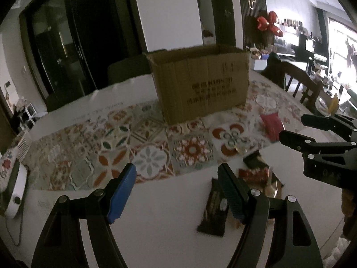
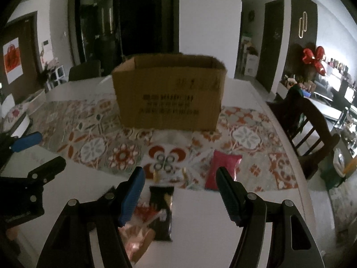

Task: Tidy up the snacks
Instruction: 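Move both tools back from the box toward the remaining snacks, then grasp the black cheese cracker bar with the right tool while the left tool grasps a black bar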

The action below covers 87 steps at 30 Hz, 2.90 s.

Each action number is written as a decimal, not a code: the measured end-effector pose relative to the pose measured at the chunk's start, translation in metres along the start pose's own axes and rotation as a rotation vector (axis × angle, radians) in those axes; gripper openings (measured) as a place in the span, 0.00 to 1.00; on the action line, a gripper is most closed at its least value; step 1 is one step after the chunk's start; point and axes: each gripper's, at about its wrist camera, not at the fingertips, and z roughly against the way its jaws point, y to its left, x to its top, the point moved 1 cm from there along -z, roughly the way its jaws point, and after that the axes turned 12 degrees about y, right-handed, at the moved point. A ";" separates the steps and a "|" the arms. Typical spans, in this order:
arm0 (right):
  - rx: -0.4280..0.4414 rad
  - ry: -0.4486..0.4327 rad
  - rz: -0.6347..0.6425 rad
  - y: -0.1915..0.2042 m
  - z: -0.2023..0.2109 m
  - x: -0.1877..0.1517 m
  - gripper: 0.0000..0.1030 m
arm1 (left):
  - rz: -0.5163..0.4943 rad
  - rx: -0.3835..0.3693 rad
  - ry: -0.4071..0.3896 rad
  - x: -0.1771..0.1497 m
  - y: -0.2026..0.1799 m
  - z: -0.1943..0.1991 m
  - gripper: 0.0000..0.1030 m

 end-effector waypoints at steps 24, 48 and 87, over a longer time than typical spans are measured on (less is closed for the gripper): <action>-0.005 0.178 -0.036 -0.007 -0.052 -0.035 0.64 | -0.032 -0.032 0.157 -0.035 -0.018 -0.053 0.72; 0.121 0.258 -0.042 0.011 -0.077 -0.036 0.61 | 0.018 -0.152 0.229 -0.033 -0.018 -0.084 0.70; 0.114 0.012 -0.039 0.002 -0.007 -0.006 0.32 | 0.046 -0.132 -0.012 0.014 -0.011 -0.008 0.31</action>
